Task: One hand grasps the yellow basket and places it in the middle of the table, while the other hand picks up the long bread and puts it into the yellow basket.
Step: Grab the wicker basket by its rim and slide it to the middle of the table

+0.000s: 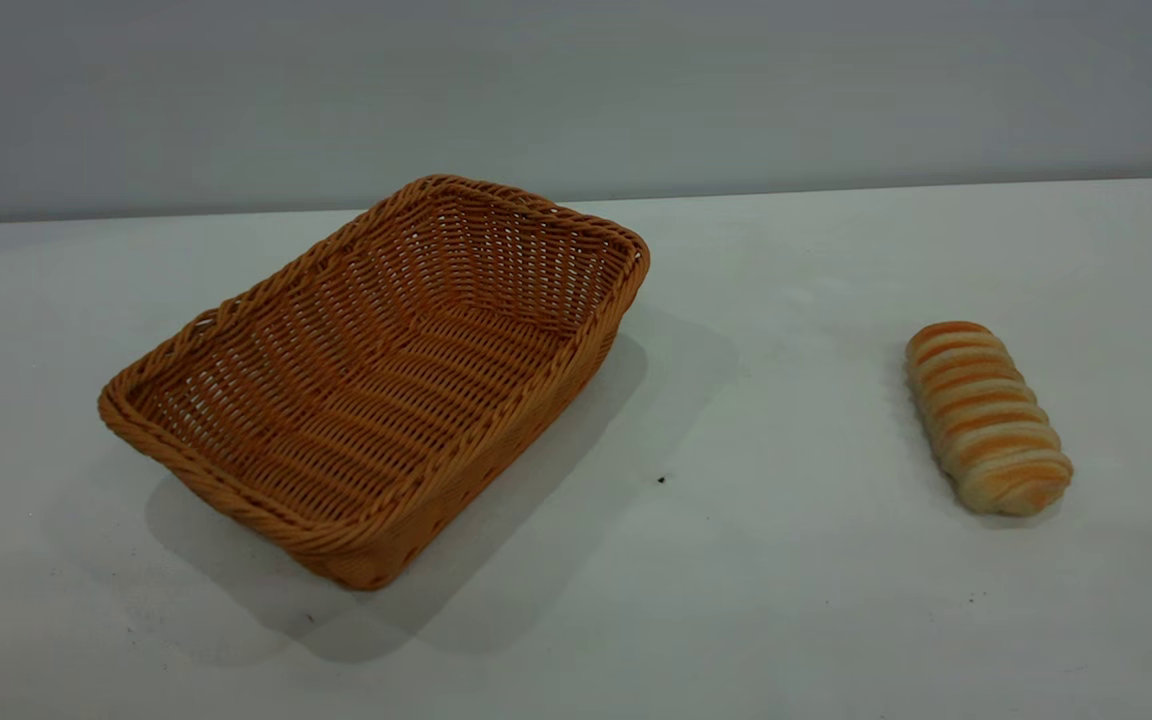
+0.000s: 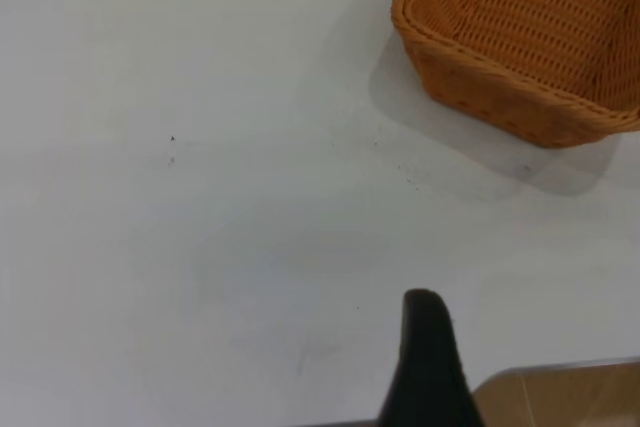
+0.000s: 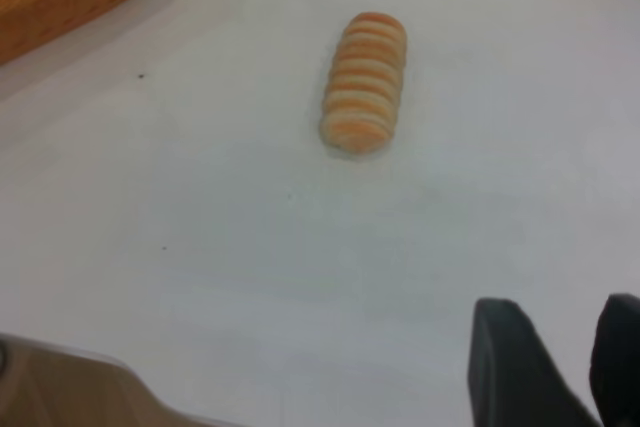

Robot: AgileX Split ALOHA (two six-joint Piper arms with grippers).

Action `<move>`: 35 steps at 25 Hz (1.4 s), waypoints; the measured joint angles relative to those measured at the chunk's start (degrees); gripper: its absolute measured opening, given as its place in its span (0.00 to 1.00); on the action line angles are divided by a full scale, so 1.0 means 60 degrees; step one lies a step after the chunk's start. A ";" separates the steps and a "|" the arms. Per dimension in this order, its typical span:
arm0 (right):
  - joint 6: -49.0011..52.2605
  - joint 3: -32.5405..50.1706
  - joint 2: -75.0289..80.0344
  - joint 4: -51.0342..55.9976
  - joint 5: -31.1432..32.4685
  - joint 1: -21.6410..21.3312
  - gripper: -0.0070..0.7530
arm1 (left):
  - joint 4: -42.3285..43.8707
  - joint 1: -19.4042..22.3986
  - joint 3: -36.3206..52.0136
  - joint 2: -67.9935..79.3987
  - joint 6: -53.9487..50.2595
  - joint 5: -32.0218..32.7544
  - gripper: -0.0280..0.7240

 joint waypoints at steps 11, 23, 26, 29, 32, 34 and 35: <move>0.0012 0.0000 0.0000 -0.0018 0.0000 0.0000 0.32 | 0.0000 0.0000 0.0000 0.0000 0.0000 0.0000 0.81; 0.0351 -0.0597 0.1518 0.0294 -0.1644 0.0000 0.47 | 0.0011 0.0000 -0.1294 0.3313 -0.1241 -0.0750 0.81; 0.0000 -0.0646 0.3052 0.0742 -0.2834 0.0000 0.58 | -0.0064 0.0000 -0.1603 0.5375 -0.1847 -0.1382 0.81; -0.0957 -0.0646 0.4765 0.1713 -0.4042 0.0000 0.67 | -0.0620 0.0000 -0.1612 0.7303 -0.2350 -0.2169 0.81; -0.2490 -0.0646 0.6509 0.3290 -0.5388 0.0000 0.70 | -0.1516 0.0000 -0.1612 0.9184 -0.2391 -0.3106 0.81; -0.3715 -0.0692 0.7461 0.4502 -0.6012 0.0000 0.70 | -0.2064 0.0000 -0.1612 1.0344 -0.2302 -0.3923 0.81; -0.4525 -0.0783 0.7952 0.5219 -0.6261 0.0000 0.71 | -0.2348 0.0000 -0.1612 1.0936 -0.2259 -0.4353 0.81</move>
